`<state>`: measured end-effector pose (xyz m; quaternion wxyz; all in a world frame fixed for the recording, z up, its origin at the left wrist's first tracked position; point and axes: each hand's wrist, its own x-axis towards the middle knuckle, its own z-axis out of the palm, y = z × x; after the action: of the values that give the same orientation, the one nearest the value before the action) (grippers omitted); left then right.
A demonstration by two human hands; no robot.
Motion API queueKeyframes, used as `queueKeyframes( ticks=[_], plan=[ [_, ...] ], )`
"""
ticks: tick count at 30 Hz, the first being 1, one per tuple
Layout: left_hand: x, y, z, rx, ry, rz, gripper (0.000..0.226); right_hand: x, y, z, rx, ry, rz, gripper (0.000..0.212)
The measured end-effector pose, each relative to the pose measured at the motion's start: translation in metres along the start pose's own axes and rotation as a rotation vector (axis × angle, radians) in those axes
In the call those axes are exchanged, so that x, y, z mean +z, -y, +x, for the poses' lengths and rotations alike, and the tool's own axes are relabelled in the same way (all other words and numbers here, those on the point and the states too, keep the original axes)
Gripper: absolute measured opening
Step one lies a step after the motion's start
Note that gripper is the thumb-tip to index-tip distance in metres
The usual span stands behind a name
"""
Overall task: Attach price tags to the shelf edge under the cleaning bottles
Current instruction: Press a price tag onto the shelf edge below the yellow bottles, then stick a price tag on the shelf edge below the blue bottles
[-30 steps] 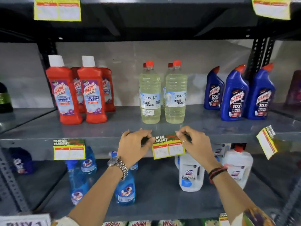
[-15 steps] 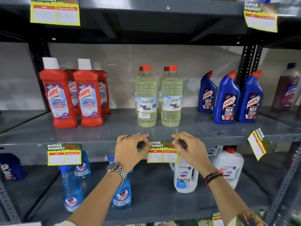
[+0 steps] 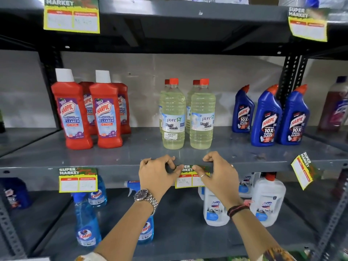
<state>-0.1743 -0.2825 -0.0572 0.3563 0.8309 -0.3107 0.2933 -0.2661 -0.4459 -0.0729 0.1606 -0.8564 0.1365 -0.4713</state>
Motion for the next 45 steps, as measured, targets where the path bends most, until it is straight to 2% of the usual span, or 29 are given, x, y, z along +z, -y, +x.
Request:
queueKeyframes(
  ticks=[3, 7, 11, 14, 17, 19, 24, 28, 31, 35, 39, 42, 45],
  plan=[
    [0.003, -0.001, 0.0, -0.003, -0.055, -0.011, 0.037, 0.0, 0.004, 0.002, 0.067, -0.021, 0.052, 0.038],
    [0.006, 0.007, 0.003, -0.01, -0.008, -0.053, 0.042, -0.008, -0.004, 0.011, 0.064, 0.046, 0.109, 0.032],
    [-0.001, 0.013, 0.004, 0.066, 0.051, -0.08, 0.037, -0.015, -0.014, 0.014, -0.022, 0.136, 0.16, 0.025],
    [-0.007, 0.011, 0.007, 0.039, 0.105, -0.069, 0.031, -0.022, -0.024, 0.021, -0.062, 0.224, 0.21, 0.024],
    [-0.004, -0.008, 0.008, 0.006, 0.067, -0.063, 0.029, -0.04, -0.039, 0.035, -0.042, 0.346, 0.34, 0.027],
    [0.009, -0.03, 0.006, 0.046, 0.043, 0.004, 0.024, -0.062, -0.06, 0.044, -0.051, 0.339, 0.385, 0.028],
    [0.06, -0.113, 0.009, 0.142, 0.091, 0.057, 0.019, -0.134, -0.147, 0.059, -0.108, 0.077, 0.2, 0.017],
    [0.108, -0.18, 0.012, 0.213, 0.155, -0.02, 0.016, -0.184, -0.226, 0.062, -0.047, 0.035, 0.129, 0.01],
    [0.138, -0.223, 0.012, 0.238, 0.192, -0.067, 0.017, -0.208, -0.268, 0.059, -0.045, 0.115, 0.132, 0.012],
    [0.168, -0.263, 0.017, 0.277, 0.258, -0.052, 0.022, -0.213, -0.303, 0.053, -0.033, 0.32, 0.176, 0.014],
    [0.187, -0.289, 0.023, 0.326, 0.321, -0.008, 0.035, -0.208, -0.323, 0.05, -0.084, 0.483, 0.059, 0.02],
    [0.195, -0.304, 0.026, 0.335, 0.328, 0.041, 0.035, -0.204, -0.33, 0.05, -0.135, 0.525, -0.037, 0.016],
    [0.2, -0.31, 0.028, 0.329, 0.302, 0.057, 0.021, -0.202, -0.33, 0.047, -0.151, 0.483, -0.051, 0.009]
  ],
)
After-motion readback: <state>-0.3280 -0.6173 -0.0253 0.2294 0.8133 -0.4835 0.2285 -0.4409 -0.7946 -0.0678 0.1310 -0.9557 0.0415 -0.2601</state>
